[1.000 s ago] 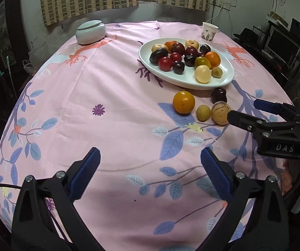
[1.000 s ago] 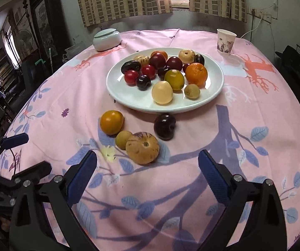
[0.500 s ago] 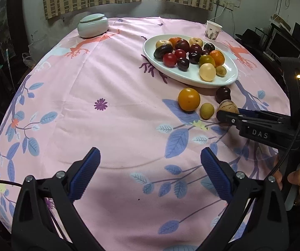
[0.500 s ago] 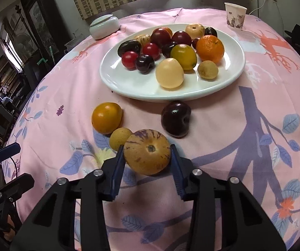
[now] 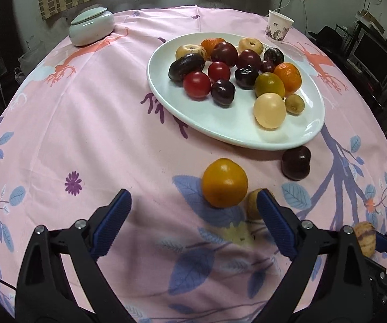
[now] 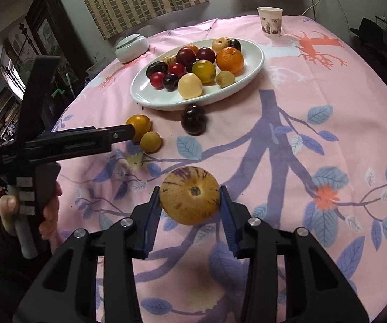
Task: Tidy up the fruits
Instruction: 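Grasp a striped pale melon-like fruit with the right gripper while the left gripper grasps an orange fruit, then carry both fruits onto the white plate and open both grippers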
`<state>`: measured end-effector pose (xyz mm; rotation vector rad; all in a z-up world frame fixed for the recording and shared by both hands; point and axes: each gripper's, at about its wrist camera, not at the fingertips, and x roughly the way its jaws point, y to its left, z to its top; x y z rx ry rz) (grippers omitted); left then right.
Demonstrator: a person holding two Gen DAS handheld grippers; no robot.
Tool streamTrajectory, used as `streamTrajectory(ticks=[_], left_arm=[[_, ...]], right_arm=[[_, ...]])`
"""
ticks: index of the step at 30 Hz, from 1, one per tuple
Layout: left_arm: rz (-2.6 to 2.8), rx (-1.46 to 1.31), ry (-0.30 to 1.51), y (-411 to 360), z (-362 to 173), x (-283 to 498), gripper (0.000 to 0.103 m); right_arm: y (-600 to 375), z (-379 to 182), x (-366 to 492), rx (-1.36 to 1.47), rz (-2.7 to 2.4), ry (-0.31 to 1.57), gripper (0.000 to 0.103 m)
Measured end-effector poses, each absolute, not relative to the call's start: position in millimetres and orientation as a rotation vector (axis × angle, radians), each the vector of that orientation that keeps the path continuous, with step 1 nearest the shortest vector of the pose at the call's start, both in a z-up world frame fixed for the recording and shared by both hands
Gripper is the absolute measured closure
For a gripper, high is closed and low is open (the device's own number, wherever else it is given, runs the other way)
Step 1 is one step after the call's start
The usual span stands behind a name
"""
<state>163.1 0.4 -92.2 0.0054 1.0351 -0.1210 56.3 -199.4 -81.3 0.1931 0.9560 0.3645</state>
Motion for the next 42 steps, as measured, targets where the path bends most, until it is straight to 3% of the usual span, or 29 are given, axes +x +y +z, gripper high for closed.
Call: streamTrajectory(ticks=[1,8,9,10,11,28,42], left_arm=[[-0.127,-0.01,1.049,0,-95,167,0.021],[-0.142,0.002,1.035,-13,-111,182,0.027],[-0.153,0.003,1.025,-15,-110,182,0.036],[-0.166,-0.001,1.019,-16,-108,181,0.055],[-0.196,-0.014,1.016,-17,-106,179,0.062],[-0.318,-0.045,0.929,-9,-53,78,0.063],[-0.282,-0.06,0.935,14,-39,112,0.063]], right_arm=[[-202,-81,56,0.198,0.368,0.952,0.061],[-199,-82,58,0.227,0.421,0.96,0.061],[-198,-83,58,0.23,0.424,0.961,0.061],[-197,-83,59,0.232,0.426,0.963,0.061],[-195,-83,58,0.232,0.426,0.963,0.061],[-185,-71,52,0.195,0.388,0.95,0.06],[-172,-60,71,0.098,0.411,0.95,0.061]])
